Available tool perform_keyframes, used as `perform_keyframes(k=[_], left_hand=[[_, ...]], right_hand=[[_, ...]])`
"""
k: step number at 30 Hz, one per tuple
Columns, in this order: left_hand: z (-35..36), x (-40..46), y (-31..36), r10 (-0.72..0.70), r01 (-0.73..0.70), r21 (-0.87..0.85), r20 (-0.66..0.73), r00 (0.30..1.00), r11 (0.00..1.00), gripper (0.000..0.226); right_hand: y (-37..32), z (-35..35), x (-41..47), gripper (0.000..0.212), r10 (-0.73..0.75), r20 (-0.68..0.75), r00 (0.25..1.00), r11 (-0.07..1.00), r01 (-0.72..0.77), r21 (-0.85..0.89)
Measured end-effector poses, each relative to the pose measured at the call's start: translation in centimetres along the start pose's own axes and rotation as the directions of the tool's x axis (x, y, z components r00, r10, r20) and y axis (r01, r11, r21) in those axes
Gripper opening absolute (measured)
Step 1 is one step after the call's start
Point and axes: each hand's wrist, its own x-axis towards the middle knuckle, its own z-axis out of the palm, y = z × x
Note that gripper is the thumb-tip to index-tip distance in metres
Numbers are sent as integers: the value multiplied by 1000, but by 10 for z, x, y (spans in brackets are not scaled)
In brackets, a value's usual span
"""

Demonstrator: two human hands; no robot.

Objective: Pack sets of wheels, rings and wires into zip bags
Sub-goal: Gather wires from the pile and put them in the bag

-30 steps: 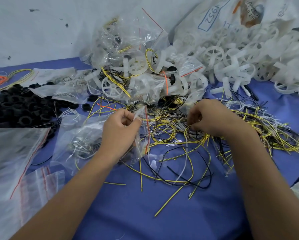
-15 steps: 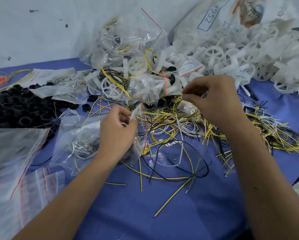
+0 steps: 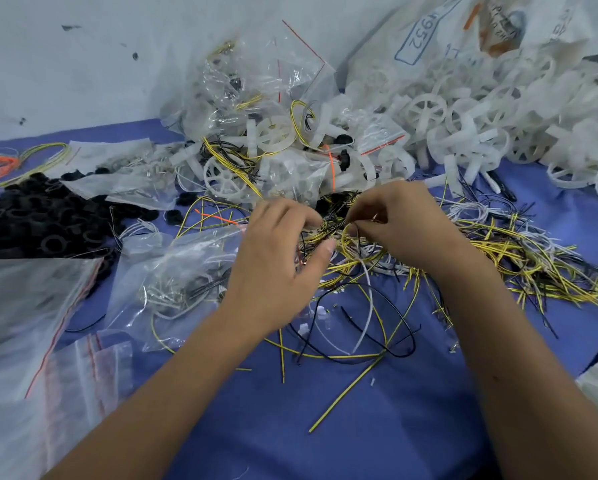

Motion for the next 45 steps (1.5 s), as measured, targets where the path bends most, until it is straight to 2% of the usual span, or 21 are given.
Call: perform_keyframes(k=[2,5,8,11,13,14,15,17,21,23,25,27,30,33,36,41,45], left_hand=[[4,9,5,-125,130,-51,88,988,990,29],[13,31,11,-287,326,-88,298,910,941,35],[22,45,11,-328,393,-66,435,839,917,27],[30,43,12,-370,492,-117,518,771,863,19],[34,40,12,-416,531,-127,481,772,838,13],[37,38,13,-440,549,-142,451,776,824,6],[39,38,14,-466,566,-151,420,779,811,9],[43,38,20,-512,586,-121,370,776,801,30],[60,38,33,-502,491,132,368,782,861,45],[64,39,33,-505,481,159,353,788,862,41],[65,38,30,-518,519,94,334,787,849,34],[64,35,27,-543,582,-33,320,776,813,33],[61,29,22,-563,621,-180,285,775,763,30],[59,27,19,-557,617,-230,277,783,752,28],[57,27,18,-567,623,-300,257,782,723,25],[54,25,20,-589,641,-434,267,763,633,25],[54,22,19,-604,638,-522,265,752,566,18]], right_hand=[[-2,-1,0,7,-34,32,999,999,33,14],[-4,-5,-2,13,-48,54,997,997,45,59],[1,-11,-6,12,-14,9,1000,998,13,67],[6,-20,-13,6,73,-131,989,996,-67,52],[9,-30,-18,12,175,-222,959,984,-180,-2],[11,-35,-21,21,240,-214,947,967,-253,-38],[13,-39,-24,30,314,-165,935,942,-329,-72],[11,-43,-29,40,450,-25,893,882,-448,-147],[-2,-34,-32,56,550,154,821,818,-492,-299],[-7,-29,-31,57,554,165,816,810,-481,-335],[-6,-26,-31,53,543,162,824,811,-466,-353],[-5,-23,-30,42,525,160,836,830,-462,-313],[-4,-22,-31,19,484,80,871,869,-469,-155],[-4,-19,-28,16,453,-14,892,891,-453,-27],[-7,-15,-26,17,492,26,870,858,-490,153],[-3,-13,-23,40,541,138,830,832,-552,59],[-3,-9,-25,20,553,183,813,763,-582,280]])
